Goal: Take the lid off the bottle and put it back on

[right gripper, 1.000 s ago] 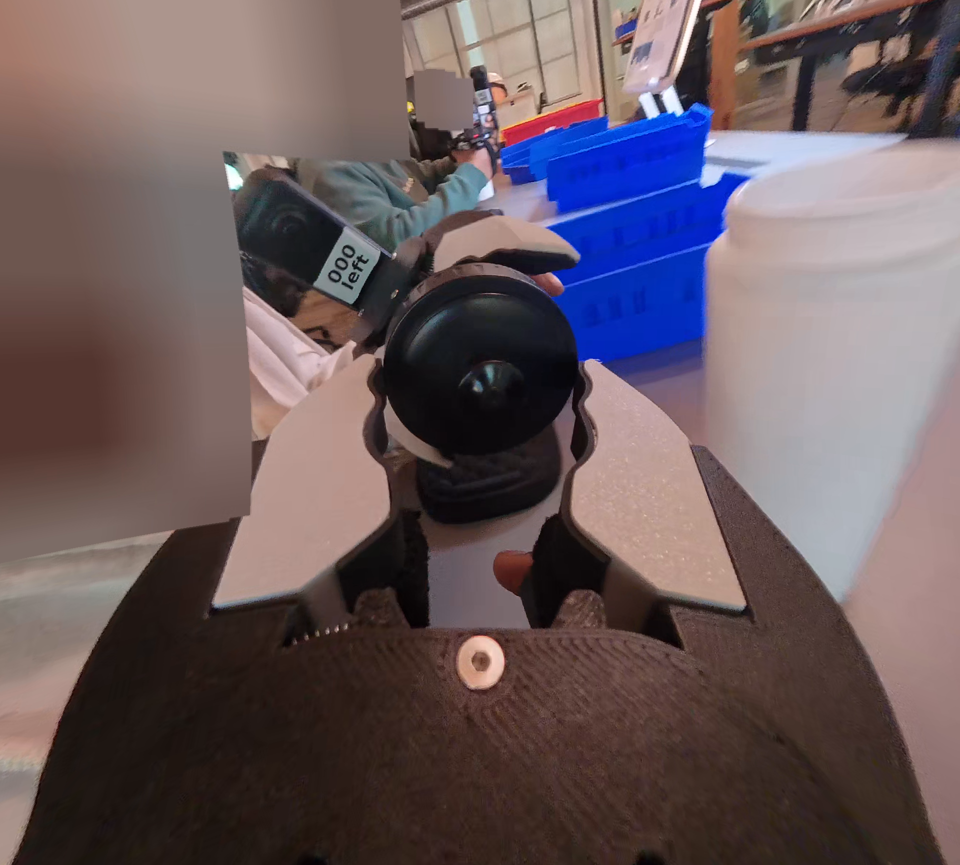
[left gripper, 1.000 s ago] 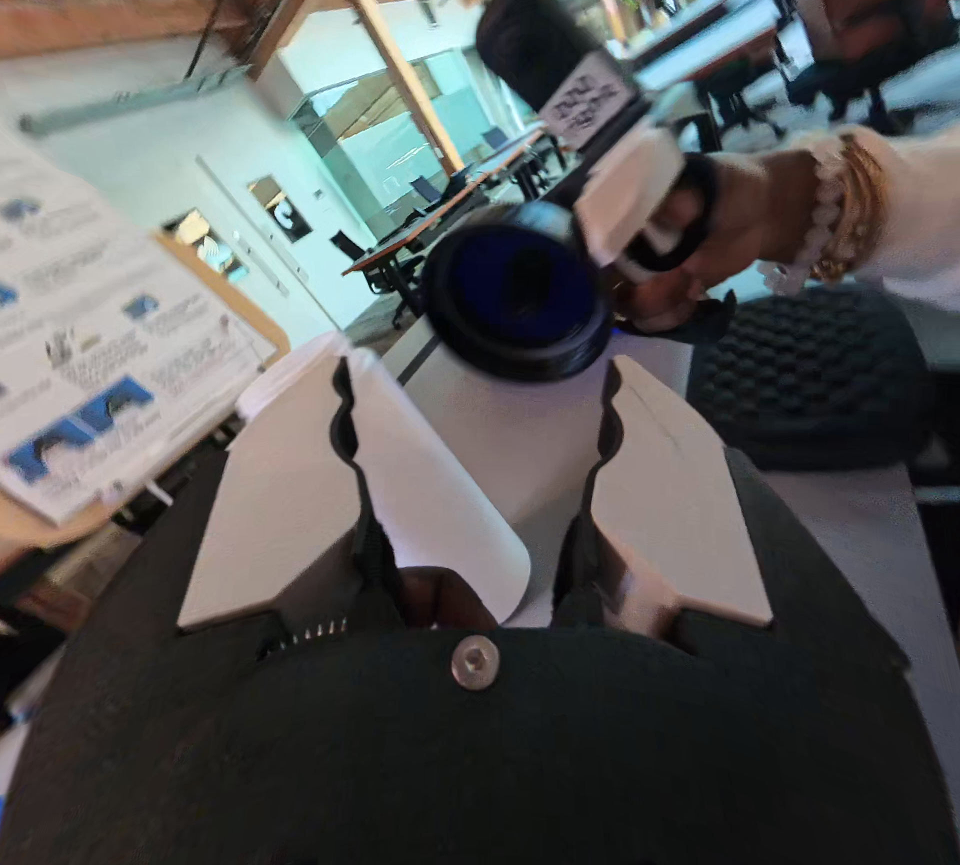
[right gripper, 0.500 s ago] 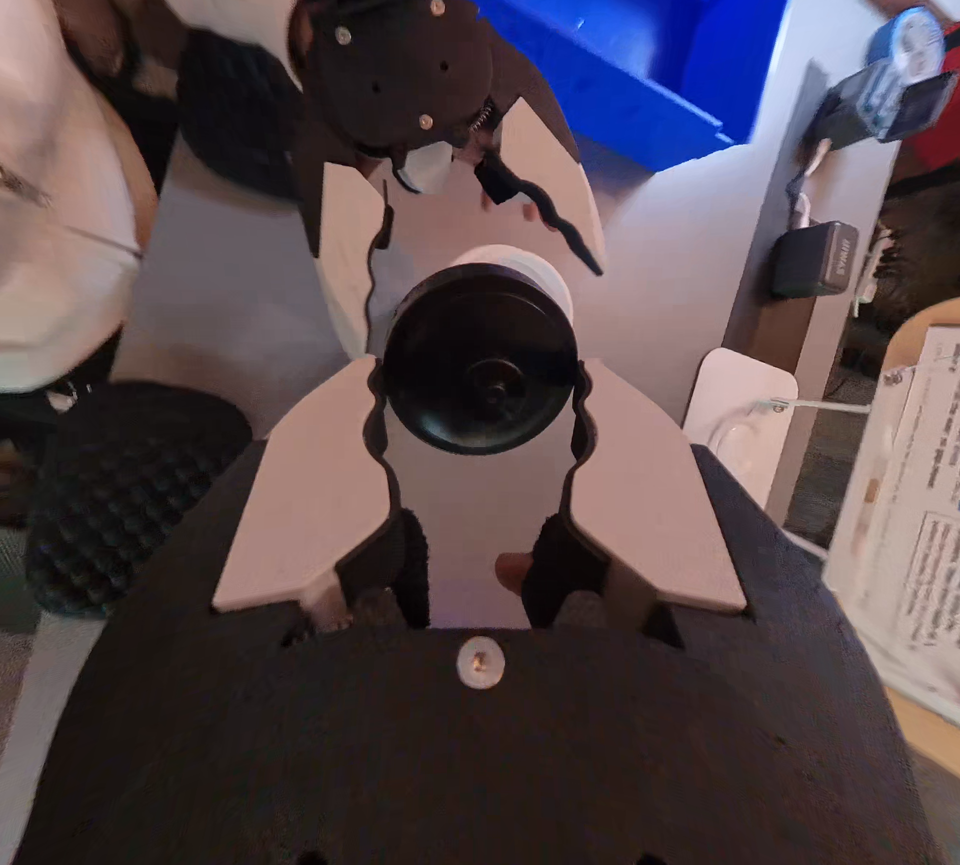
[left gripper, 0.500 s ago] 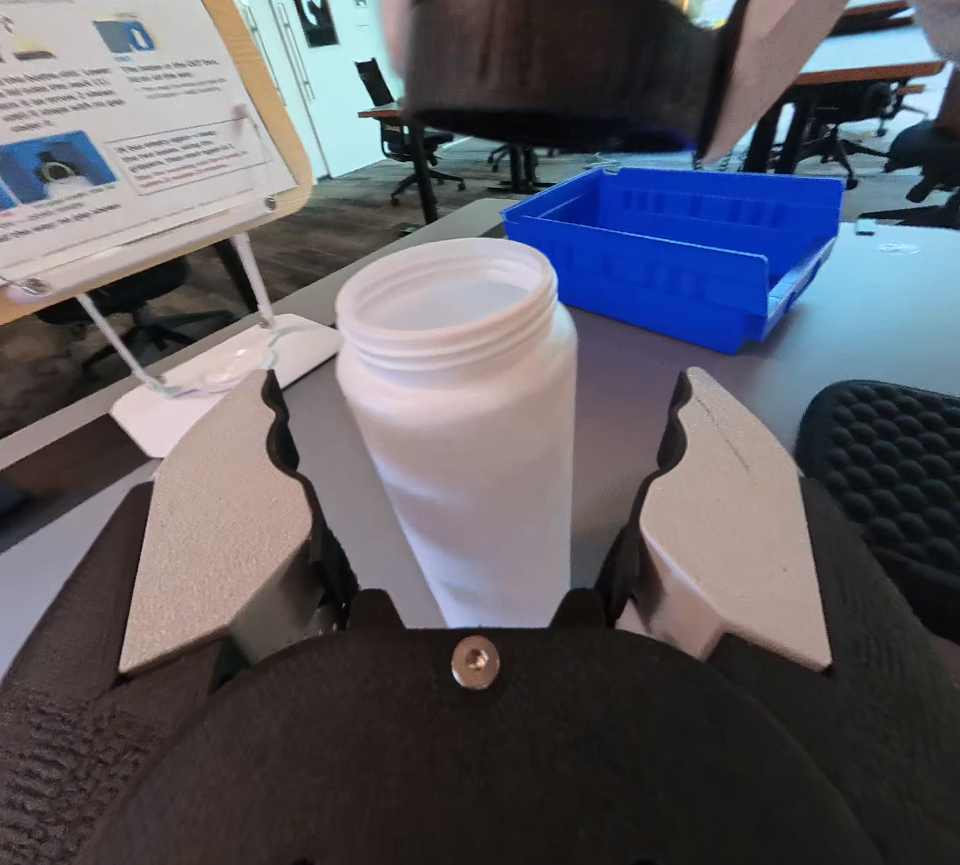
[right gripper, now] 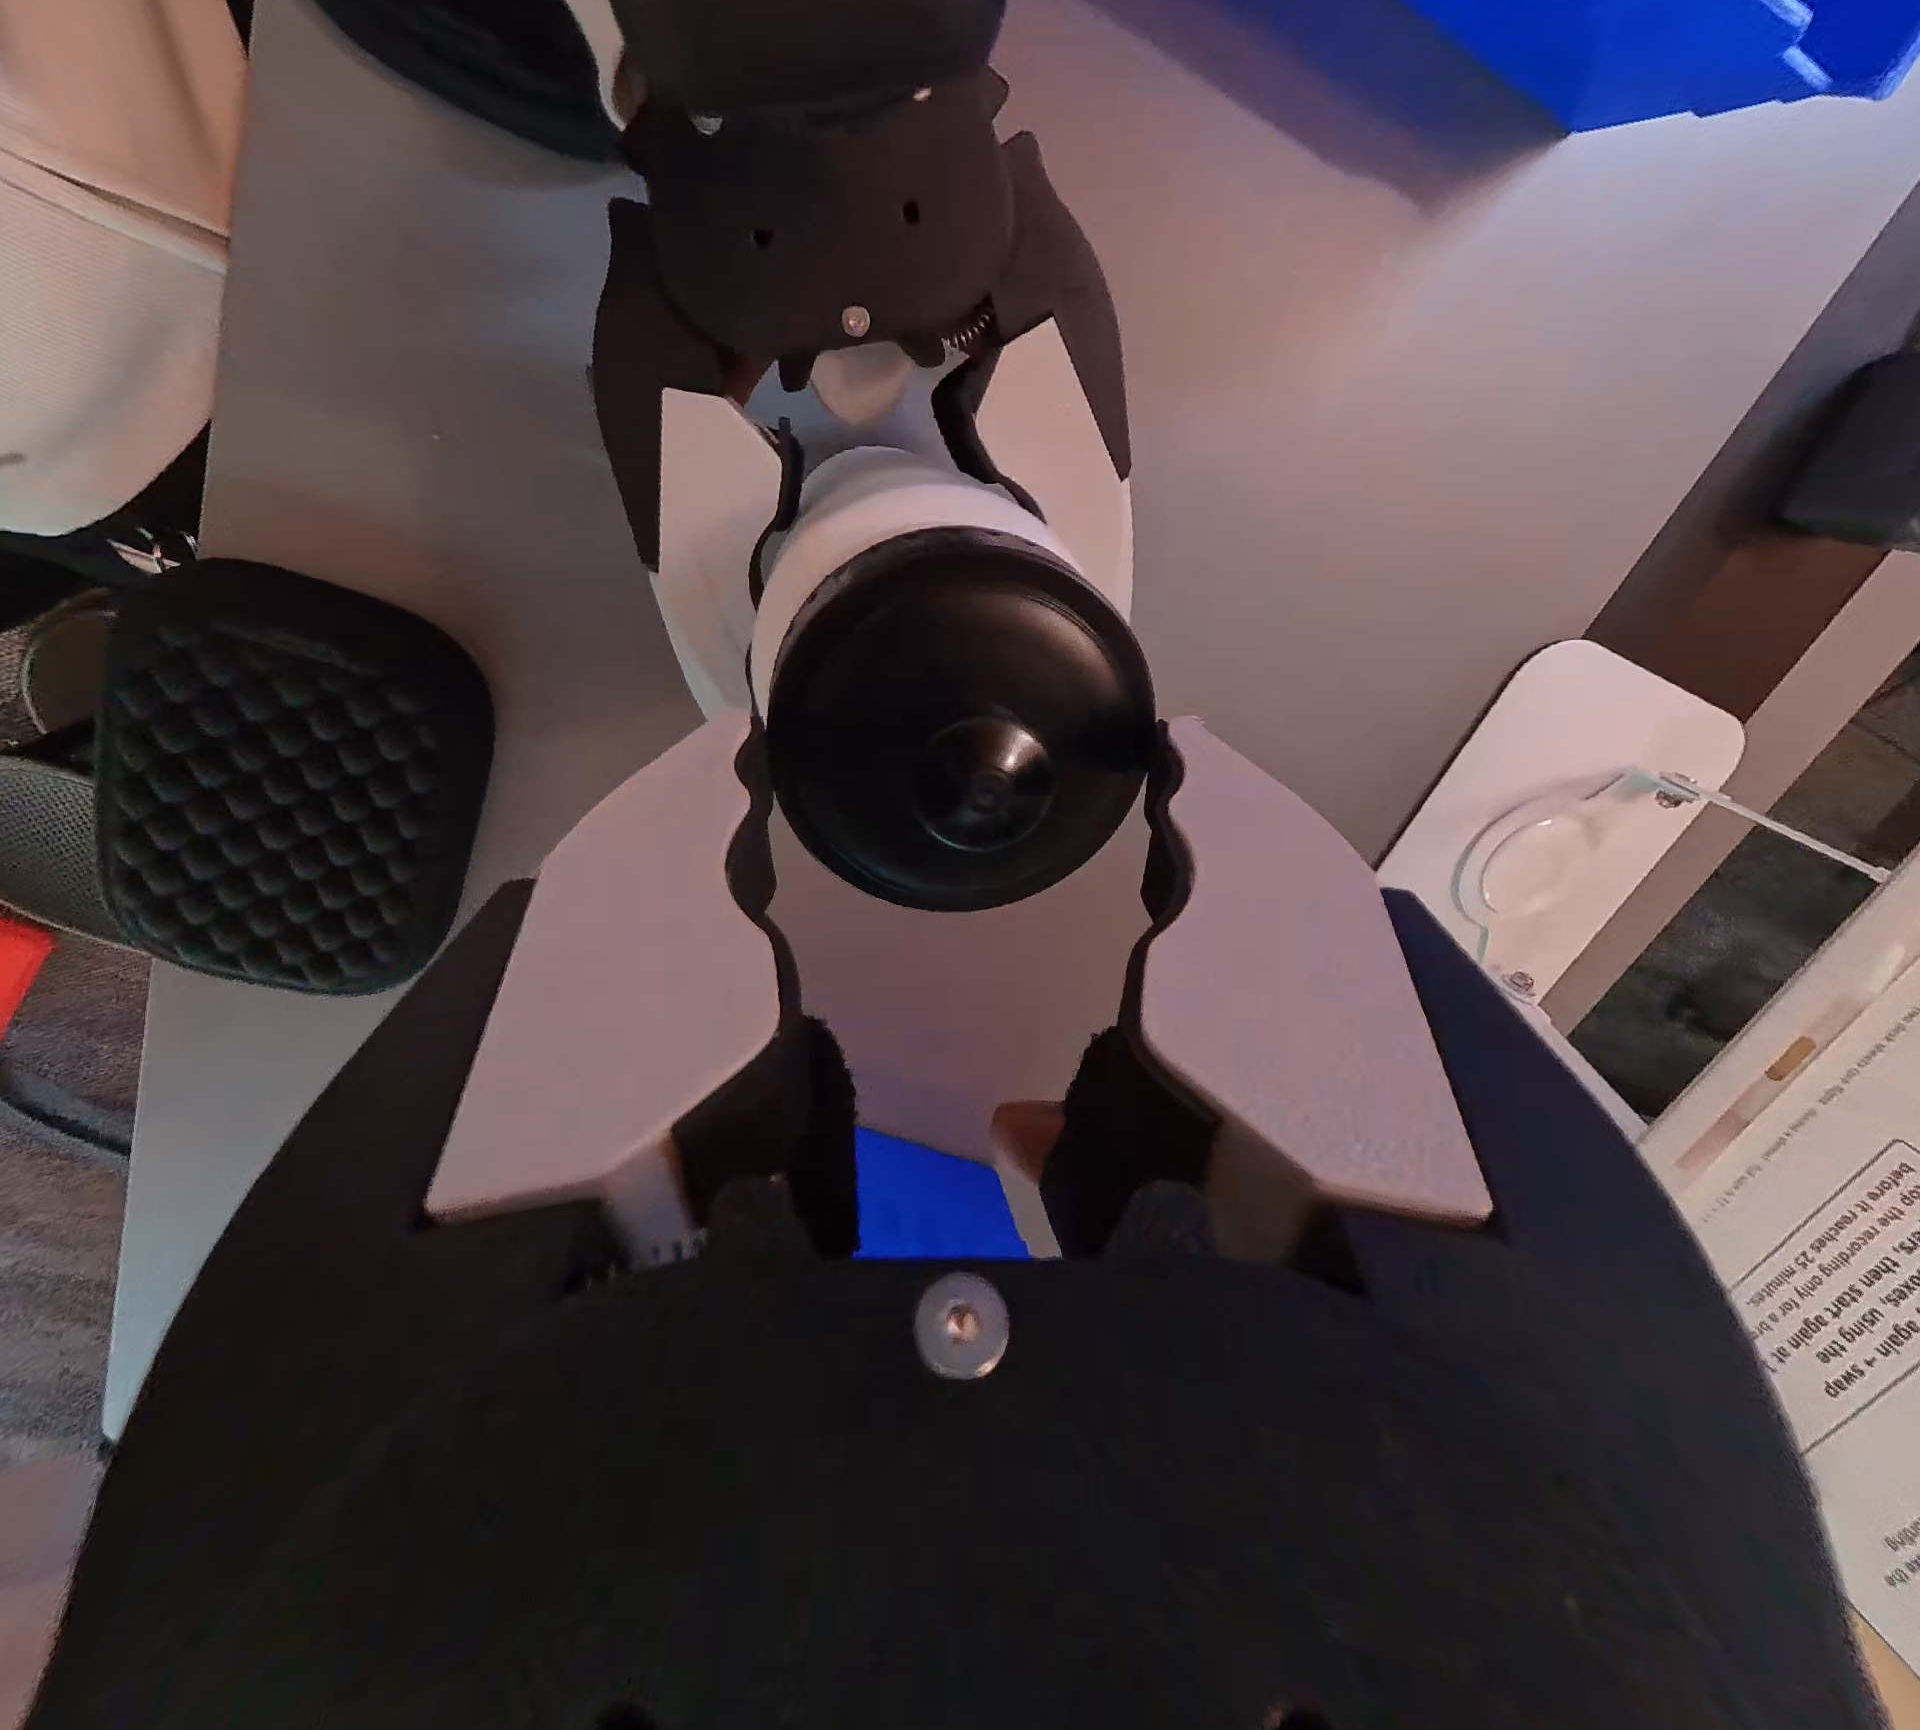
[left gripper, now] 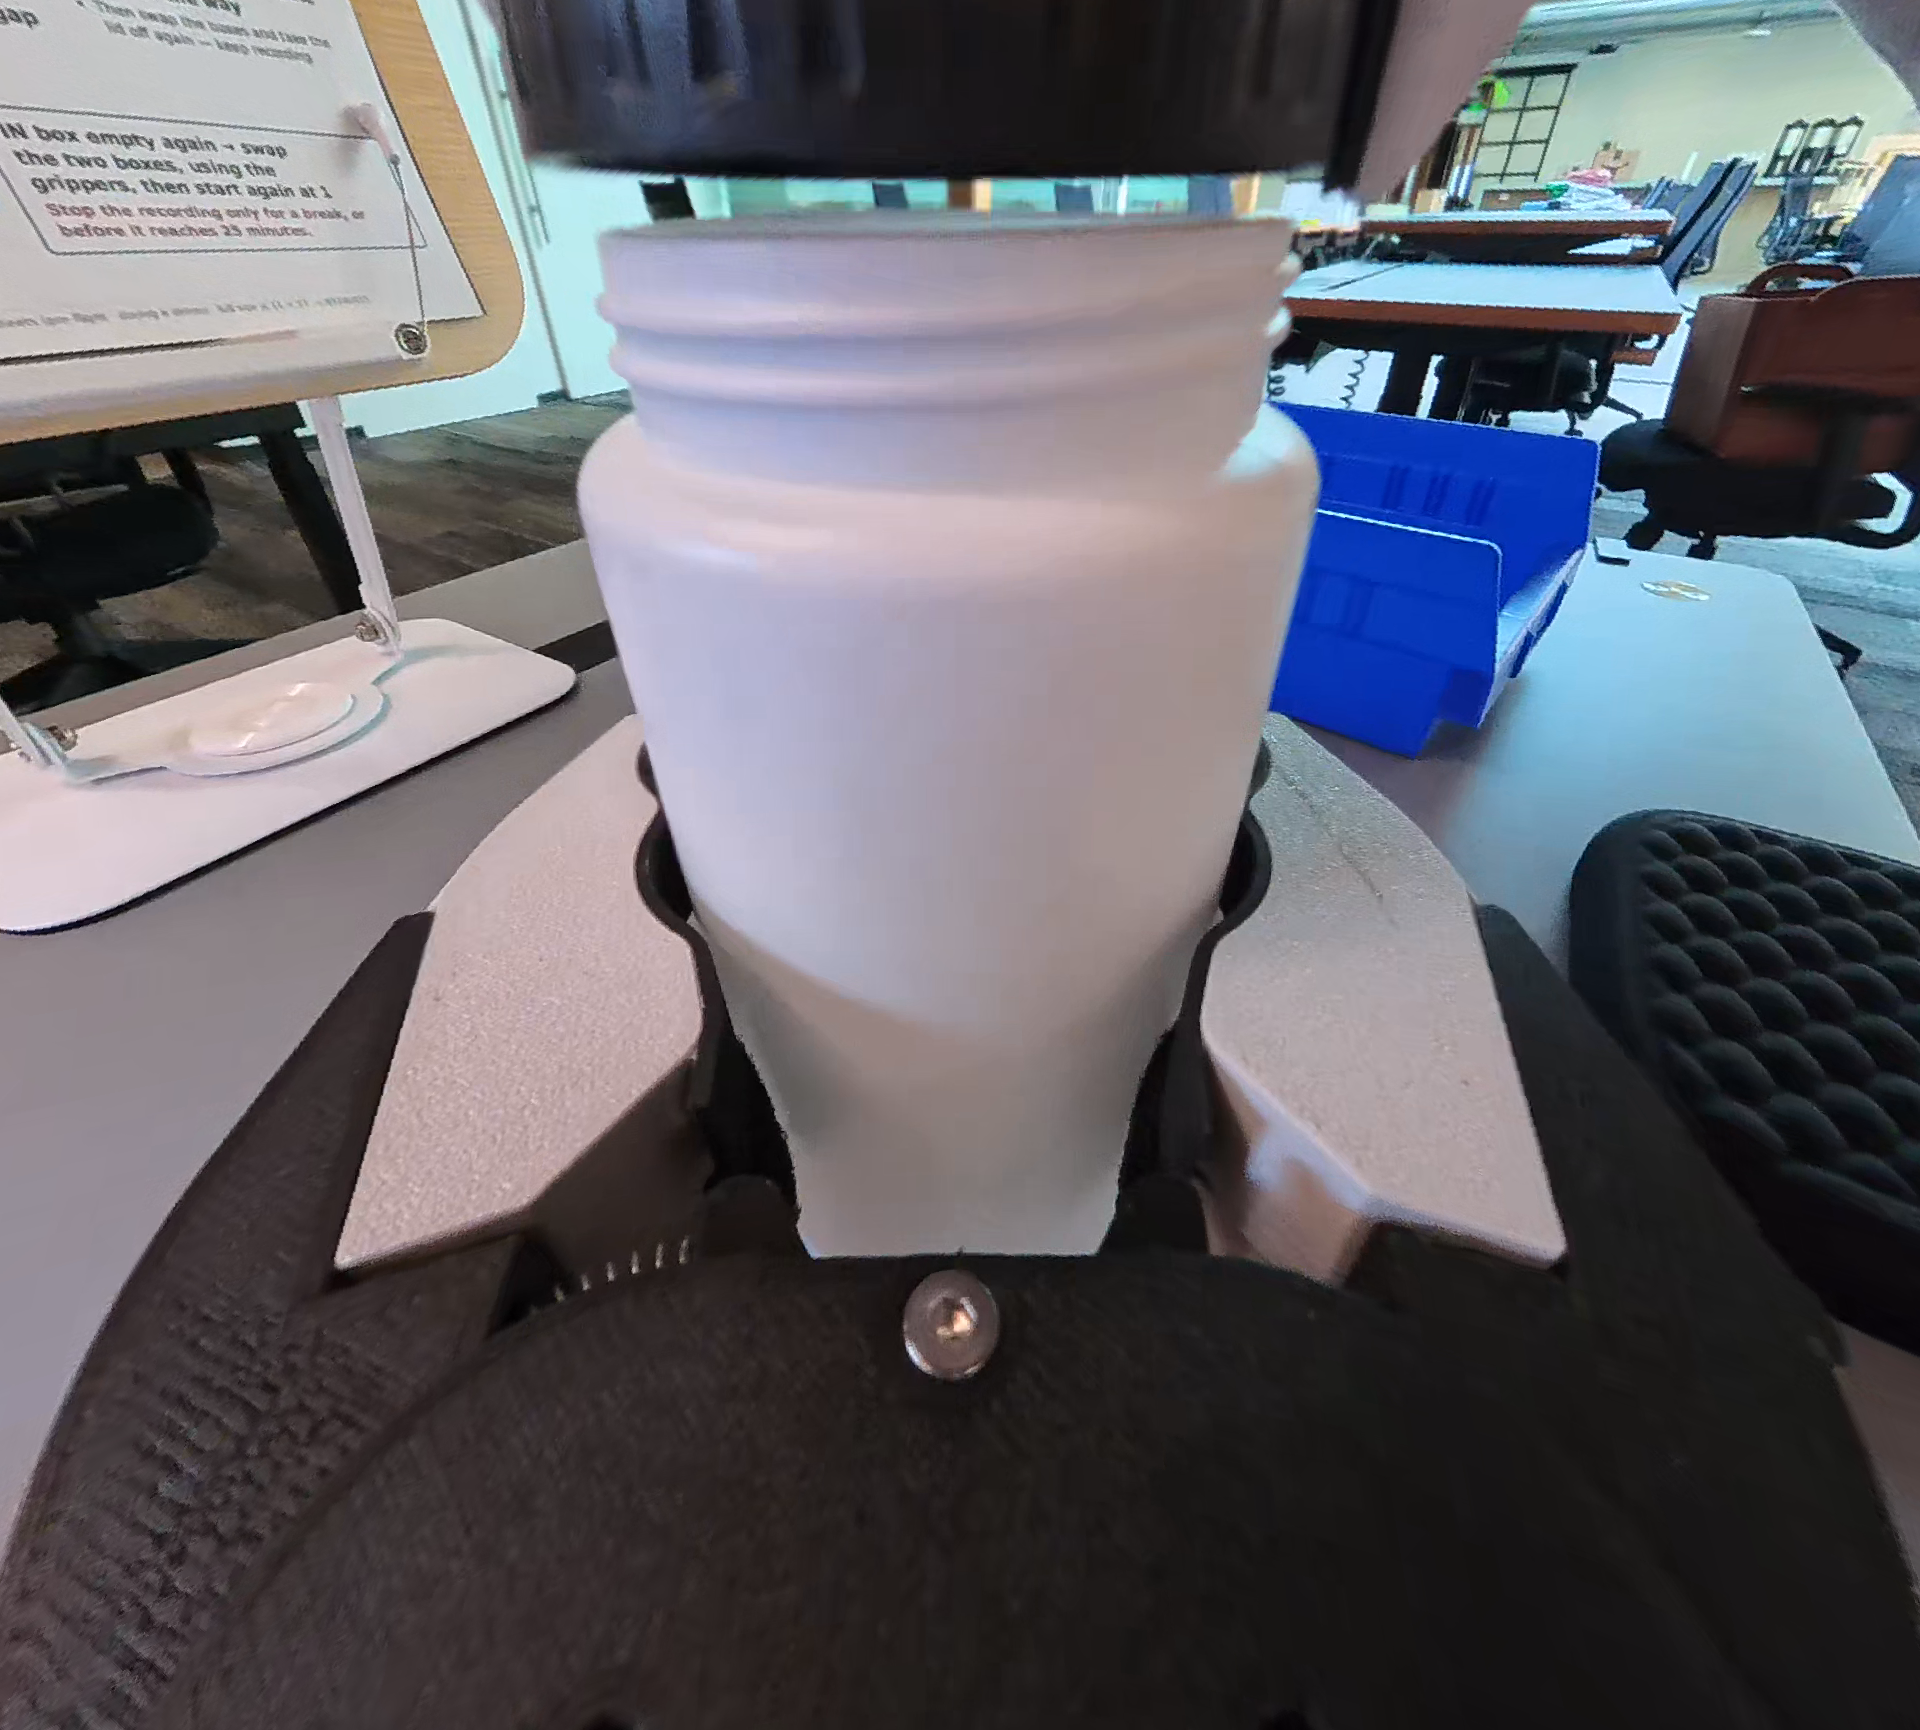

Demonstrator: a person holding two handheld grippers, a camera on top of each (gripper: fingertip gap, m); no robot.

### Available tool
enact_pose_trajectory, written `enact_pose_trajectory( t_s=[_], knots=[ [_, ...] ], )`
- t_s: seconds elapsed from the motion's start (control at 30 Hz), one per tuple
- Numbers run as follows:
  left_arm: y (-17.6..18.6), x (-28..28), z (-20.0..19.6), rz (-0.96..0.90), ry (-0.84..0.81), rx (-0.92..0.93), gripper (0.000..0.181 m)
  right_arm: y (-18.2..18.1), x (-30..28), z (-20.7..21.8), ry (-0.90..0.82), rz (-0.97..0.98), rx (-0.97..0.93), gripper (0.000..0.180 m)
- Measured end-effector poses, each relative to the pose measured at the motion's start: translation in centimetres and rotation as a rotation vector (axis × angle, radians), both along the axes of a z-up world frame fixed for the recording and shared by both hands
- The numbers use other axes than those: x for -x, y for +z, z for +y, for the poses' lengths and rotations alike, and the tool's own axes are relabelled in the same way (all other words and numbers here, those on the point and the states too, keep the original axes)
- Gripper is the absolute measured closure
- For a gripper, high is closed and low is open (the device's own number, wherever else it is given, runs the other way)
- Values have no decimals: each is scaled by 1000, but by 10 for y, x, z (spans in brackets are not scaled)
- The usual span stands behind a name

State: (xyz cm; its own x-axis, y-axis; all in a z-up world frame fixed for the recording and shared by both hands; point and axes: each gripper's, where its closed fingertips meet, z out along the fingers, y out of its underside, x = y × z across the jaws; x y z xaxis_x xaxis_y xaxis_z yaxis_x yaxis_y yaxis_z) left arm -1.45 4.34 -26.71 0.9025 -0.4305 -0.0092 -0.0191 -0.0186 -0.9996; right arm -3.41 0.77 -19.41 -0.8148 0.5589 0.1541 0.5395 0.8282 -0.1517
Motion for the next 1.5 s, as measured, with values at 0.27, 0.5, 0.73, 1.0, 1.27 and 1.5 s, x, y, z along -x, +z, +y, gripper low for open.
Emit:
enact_pose_trajectory(
  t_s=[0.27,0.5,0.73,1.0,1.27,1.5],
  knots=[
    [1,-1,0,-8,-2,-19,80,-9,-2,-2,-5,-5,18,110],
    [2,-2,1,-13,11,-36,81,-10,-4,0,-115,-17,-11,109],
    [2,-2,2,-12,18,-39,80,-13,-4,3,-361,-16,-137,108],
    [2,-3,-1,-19,-23,-37,80,-1,10,-12,-47,268,435,44],
    [3,-11,-5,-31,-98,-60,80,33,2,-11,95,751,1219,57],
    [4,-15,-7,-37,-125,-66,80,-1,5,-39,85,477,1201,93]
  ],
)
